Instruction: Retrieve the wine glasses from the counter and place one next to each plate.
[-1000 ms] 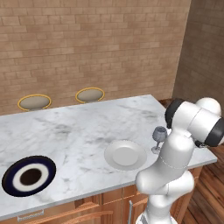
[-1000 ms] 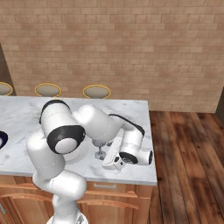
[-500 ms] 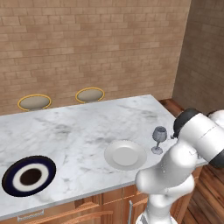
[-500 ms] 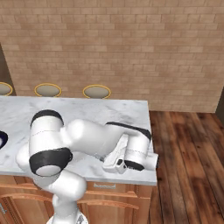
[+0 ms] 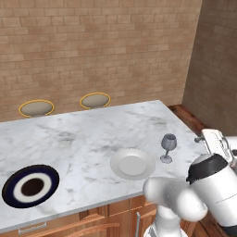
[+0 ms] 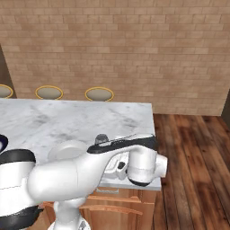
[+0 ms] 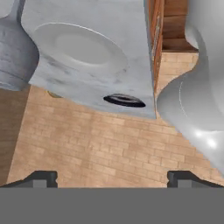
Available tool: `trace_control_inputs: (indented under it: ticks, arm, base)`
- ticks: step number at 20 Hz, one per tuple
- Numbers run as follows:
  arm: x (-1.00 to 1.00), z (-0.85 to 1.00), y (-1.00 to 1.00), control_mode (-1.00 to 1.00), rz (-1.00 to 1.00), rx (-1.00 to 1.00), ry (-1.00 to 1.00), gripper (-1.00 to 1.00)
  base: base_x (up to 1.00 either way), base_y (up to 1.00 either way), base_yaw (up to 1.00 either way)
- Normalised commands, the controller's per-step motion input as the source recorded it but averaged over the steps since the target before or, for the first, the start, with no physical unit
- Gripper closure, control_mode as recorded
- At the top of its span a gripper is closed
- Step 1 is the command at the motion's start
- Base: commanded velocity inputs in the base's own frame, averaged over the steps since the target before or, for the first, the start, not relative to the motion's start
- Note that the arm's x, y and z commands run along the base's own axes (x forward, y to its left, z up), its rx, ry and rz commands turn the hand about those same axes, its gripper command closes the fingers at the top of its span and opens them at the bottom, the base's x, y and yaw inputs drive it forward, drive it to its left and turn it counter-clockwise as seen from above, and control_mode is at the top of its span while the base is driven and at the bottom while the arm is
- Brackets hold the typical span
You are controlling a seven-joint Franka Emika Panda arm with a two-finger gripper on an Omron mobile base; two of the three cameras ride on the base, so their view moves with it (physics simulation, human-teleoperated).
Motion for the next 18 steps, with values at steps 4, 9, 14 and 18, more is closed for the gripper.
trace_control_inputs:
  ticks: [4, 9, 14, 18]
  arm:
    - [-0.65, 1.0, 0.32, -1.0, 0.0, 0.0, 0.0, -1.0]
    - [-0.49, 0.84, 0.67, -1.0, 0.0, 0.0, -0.07, -1.0]
    - [-0.05, 0.25, 0.46, -1.0, 0.0, -0.02, -0.23, -1.0]
    - [-0.21, 0.19, 0.22, -1.0, 0.0, 0.0, -0.3, -1.0]
  base:
    - [0.0, 0.0, 0.0]
    - [0.0, 0.0, 0.0]
    - [0.0, 0.0, 0.0]
    - [0.0, 0.0, 0.0]
